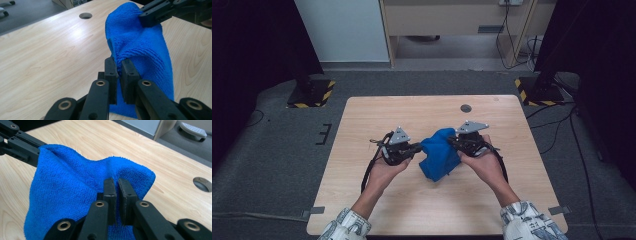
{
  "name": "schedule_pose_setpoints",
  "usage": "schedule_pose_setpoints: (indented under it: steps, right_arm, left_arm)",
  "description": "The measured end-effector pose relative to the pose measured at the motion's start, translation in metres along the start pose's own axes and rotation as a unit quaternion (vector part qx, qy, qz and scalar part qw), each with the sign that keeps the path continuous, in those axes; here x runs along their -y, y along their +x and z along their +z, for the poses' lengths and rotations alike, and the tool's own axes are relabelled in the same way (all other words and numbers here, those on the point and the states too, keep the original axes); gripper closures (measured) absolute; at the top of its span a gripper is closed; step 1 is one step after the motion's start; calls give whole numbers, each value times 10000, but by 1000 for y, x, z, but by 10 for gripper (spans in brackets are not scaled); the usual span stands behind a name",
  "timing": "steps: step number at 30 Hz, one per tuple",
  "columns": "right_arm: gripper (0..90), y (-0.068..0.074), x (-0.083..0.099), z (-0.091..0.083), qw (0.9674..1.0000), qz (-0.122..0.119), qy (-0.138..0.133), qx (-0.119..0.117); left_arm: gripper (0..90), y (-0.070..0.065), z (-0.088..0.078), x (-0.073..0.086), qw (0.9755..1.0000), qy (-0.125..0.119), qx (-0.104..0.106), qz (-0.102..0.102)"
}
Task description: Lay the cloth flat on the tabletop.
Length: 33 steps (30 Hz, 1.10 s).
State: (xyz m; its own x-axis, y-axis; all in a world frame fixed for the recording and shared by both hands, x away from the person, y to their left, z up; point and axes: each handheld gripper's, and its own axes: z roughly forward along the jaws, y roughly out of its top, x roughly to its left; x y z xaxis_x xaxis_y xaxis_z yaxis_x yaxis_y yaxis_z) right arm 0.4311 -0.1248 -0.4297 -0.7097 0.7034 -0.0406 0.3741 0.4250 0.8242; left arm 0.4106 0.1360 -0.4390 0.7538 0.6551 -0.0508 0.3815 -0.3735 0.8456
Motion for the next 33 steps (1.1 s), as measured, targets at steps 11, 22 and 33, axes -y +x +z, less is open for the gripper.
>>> schedule_pose_setpoints:
  steps: [11, 22, 33]
  right_arm:
    - [819, 4, 14, 9, 9997, 25, 240, 49]
    - [877, 0, 14, 5, 9997, 10, 204, 105]
    - [879, -8, 12, -4, 9999, 105, 29, 96]
  left_arm:
    - [842, -1, 10, 8, 9999, 111, 63, -49]
    - [846, 2, 9, 11, 9998, 205, 19, -37]
    - [612, 6, 4, 20, 9999, 7, 18, -101]
